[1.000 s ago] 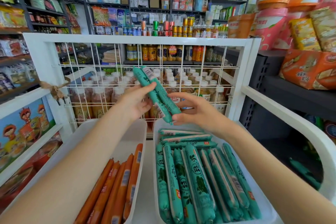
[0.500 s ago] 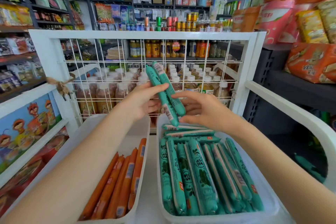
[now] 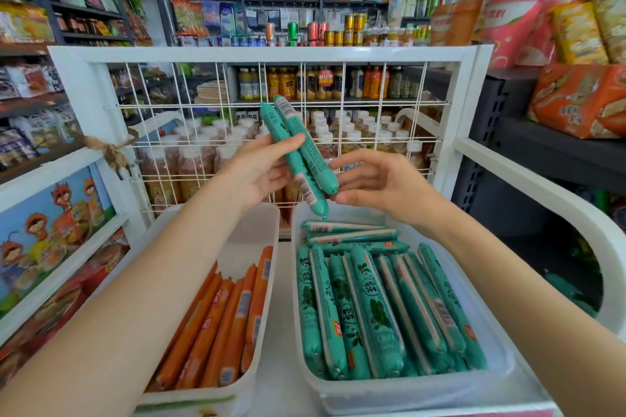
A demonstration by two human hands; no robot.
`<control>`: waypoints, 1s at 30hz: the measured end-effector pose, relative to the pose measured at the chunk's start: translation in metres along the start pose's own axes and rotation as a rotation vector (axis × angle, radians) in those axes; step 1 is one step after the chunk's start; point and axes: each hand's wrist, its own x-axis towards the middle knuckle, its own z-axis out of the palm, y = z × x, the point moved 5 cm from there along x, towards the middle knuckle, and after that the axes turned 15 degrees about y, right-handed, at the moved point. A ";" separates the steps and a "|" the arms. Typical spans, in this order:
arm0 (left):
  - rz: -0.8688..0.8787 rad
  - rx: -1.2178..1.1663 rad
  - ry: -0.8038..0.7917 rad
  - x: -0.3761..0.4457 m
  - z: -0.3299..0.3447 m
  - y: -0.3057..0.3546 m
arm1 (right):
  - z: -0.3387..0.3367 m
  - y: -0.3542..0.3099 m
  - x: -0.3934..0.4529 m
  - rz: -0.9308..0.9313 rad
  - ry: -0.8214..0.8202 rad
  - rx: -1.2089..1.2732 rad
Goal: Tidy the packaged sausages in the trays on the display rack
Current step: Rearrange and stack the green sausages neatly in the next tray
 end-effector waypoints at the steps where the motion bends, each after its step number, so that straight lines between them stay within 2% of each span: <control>1: 0.001 0.000 -0.001 0.000 0.000 0.000 | 0.000 0.001 0.000 0.009 0.000 0.015; 13: -0.026 0.004 0.006 0.002 -0.001 -0.003 | 0.000 -0.001 -0.001 -0.092 0.025 -0.021; 15: -0.053 -0.016 0.012 0.003 -0.001 -0.003 | 0.002 -0.004 -0.003 -0.163 0.009 -0.208; 17: -0.110 -0.062 0.036 0.005 -0.003 -0.004 | 0.005 -0.007 -0.006 -0.293 -0.046 -0.502; 19: -0.148 -0.091 0.048 0.005 -0.004 -0.007 | 0.009 -0.008 -0.010 -0.379 -0.080 -0.646; 25: -0.152 -0.071 0.032 0.003 0.002 -0.013 | 0.009 -0.011 -0.011 -0.413 0.007 -0.586; 30: -0.138 -0.044 0.014 0.003 0.004 -0.011 | 0.006 -0.011 -0.006 -0.445 0.007 -0.531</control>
